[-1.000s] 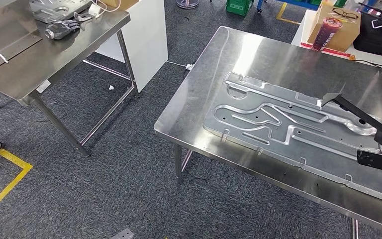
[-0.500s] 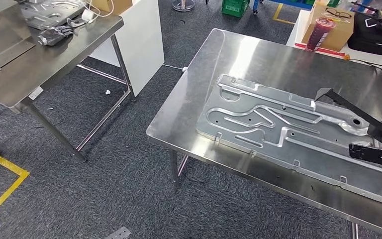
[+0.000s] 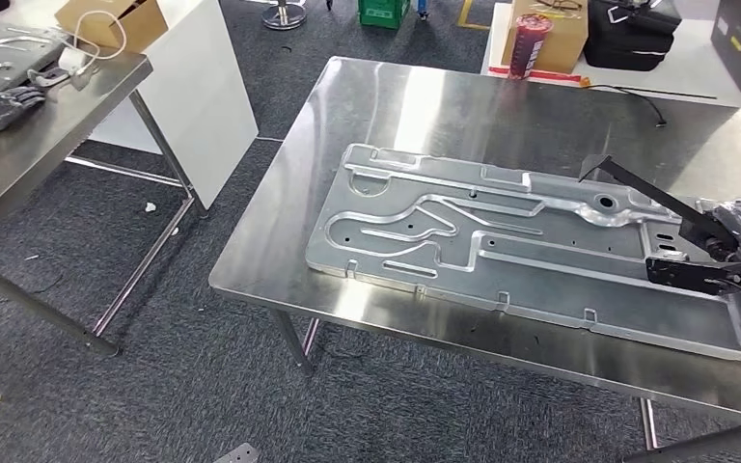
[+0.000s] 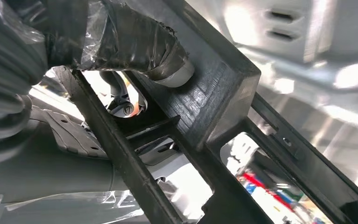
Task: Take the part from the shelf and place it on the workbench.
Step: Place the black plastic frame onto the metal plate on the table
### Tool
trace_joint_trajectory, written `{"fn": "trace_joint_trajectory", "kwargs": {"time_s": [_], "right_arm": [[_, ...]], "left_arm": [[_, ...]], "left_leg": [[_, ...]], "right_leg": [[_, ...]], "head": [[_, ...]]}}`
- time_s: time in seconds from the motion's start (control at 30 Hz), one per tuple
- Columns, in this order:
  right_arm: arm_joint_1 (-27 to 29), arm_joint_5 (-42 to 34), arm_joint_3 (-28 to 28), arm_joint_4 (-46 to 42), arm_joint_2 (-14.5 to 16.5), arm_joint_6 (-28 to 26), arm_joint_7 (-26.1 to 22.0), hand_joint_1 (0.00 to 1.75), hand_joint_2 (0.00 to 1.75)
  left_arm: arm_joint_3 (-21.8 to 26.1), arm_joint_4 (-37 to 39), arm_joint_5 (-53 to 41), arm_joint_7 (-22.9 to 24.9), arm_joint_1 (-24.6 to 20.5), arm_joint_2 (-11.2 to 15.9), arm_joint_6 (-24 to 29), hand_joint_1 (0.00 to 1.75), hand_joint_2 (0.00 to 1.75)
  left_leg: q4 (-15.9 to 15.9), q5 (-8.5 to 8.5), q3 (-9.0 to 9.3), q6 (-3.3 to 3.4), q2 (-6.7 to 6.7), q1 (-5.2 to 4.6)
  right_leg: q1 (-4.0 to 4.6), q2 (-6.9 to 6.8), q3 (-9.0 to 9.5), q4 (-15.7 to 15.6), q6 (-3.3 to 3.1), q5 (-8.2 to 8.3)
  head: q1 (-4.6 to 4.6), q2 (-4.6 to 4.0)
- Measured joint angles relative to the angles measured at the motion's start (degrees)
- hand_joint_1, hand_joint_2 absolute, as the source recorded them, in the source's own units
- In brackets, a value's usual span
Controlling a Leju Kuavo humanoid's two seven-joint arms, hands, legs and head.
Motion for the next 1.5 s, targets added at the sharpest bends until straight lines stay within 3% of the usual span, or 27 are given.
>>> {"fn": "trace_joint_trajectory", "kwargs": {"time_s": [0.03, 0.07, 0.2, 0.37, 0.57, 0.8, 0.9, 1.03, 1.3, 1.43, 1.5], "right_arm": [[-0.6, 0.8, 0.4, 0.4, 0.4, -0.3, 0.0, 1.75, 1.75], [-1.2, 1.5, 0.9, 0.8, 0.9, -0.5, 0.0, 1.75, 1.75], [-2.8, 2.6, 2.3, 1.9, 2.0, -1.0, 0.0, 1.75, 1.75], [-6.5, 3.4, 3.3, 3.6, 5.3, -1.2, 0.9, 1.75, 1.75], [-11.3, 3.4, 4.2, 7.0, 17.3, -1.4, 3.0, 1.75, 1.75], [-8.1, 3.3, 6.1, 9.1, 30.9, -3.4, 3.6, 1.75, 1.75], [-5.9, 3.4, 7.4, 9.7, 35.2, -3.4, 3.2, 1.75, 1.75], [-2.8, 3.1, 8.9, 10.7, 37.4, -3.7, 2.0, 1.75, 1.75], [1.4, 2.6, 10.6, 16.1, 37.6, -5.8, 0.0, 1.75, 1.75], [1.4, 2.5, 10.8, 17.9, 37.6, -5.7, -0.2, 0.0, 0.0], [1.7, 2.5, 11.0, 18.7, 37.5, -5.6, -0.1, 0.0, 0.0]], "left_arm": [[0.0, 0.0, -0.1, 0.0, 0.0, 0.1, 0.0, 0.0, 0.0], [0.0, 0.1, -0.2, 0.0, -0.1, 0.2, -0.1, 0.0, 0.0], [0.0, 0.1, -0.4, 0.0, -0.3, 0.1, -0.1, 0.0, 0.0], [0.0, 0.1, -1.1, 0.0, -0.3, 0.1, -0.1, 0.0, 0.0], [-0.4, 0.1, -2.6, 0.2, -0.7, 0.1, -1.0, 0.0, 0.0], [-1.4, 0.0, -3.4, 0.6, -0.9, 0.1, -1.9, 0.0, 0.0], [-1.5, 0.0, -3.1, 0.1, -1.0, 0.1, -2.1, 0.0, 0.0], [-1.5, 0.0, -2.8, 0.2, -1.0, 0.1, -2.2, 0.0, 0.0], [-1.5, 0.1, -1.9, 2.2, -0.8, 0.1, -2.7, 0.0, 0.0], [-1.5, 0.1, -1.8, 2.6, -0.7, 0.1, -3.2, 0.0, 1.75], [-1.5, 0.1, -1.9, 2.6, -0.6, 0.2, -3.2, 0.0, 1.75]], "left_leg": [[-2.5, 1.04, 0.98, 0.67, -0.34, -0.29], [-4.0, 1.17, 1.56, 0.85, -0.58, -0.43], [-5.5, 0.89, 2.16, -1.55, -0.74, -0.51], [-5.5, 0.9, 1.92, -1.51, -1.22, -0.53], [-5.4, 1.01, 2.12, -1.35, -1.01, -0.49], [-5.4, 1.16, 2.19, -1.48, -1.24, -0.18], [-5.4, 1.15, 2.19, -1.5, -1.27, -0.11], [-5.4, 1.15, 2.16, -1.5, -1.5, -0.09], [-5.4, 1.14, 2.24, -1.49, -1.49, -0.14], [-5.4, 1.14, 2.34, -1.49, -1.52, -0.14], [-5.4, 1.16, 2.34, -1.48, -1.53, -0.14]], "right_leg": [[-0.08, 0.39, -0.01, -0.1, 0.03, -0.03], [-0.18, 0.68, -0.15, -0.1, 0.12, -0.02], [-0.6, 0.74, -0.51, -0.1, 0.42, 0.04], [-0.63, 0.33, -0.43, -0.2, 0.65, 0.01], [-0.58, 0.5, -0.33, -0.3, 0.89, 0.19], [-0.35, 0.28, -0.21, -0.3, 0.87, 0.21], [-0.31, 0.24, -0.22, -0.3, 0.85, 0.2], [-0.25, 0.03, -0.16, -0.3, 0.81, 0.16], [-0.27, 0.05, 0.0, -0.4, 0.82, 0.17], [-0.26, -0.03, 0.15, -0.5, 0.84, 0.18], [-0.26, -0.05, 0.16, -0.5, 0.84, 0.22]], "head": [[0.03, 0.0], [0.08, 0.0], [0.02, 0.0], [0.06, 0.0], [0.04, 0.0], [0.03, 0.0], [0.01, 0.0], [0.02, 0.0], [0.02, 0.0], [0.03, 0.0], [0.04, 0.0]]}}
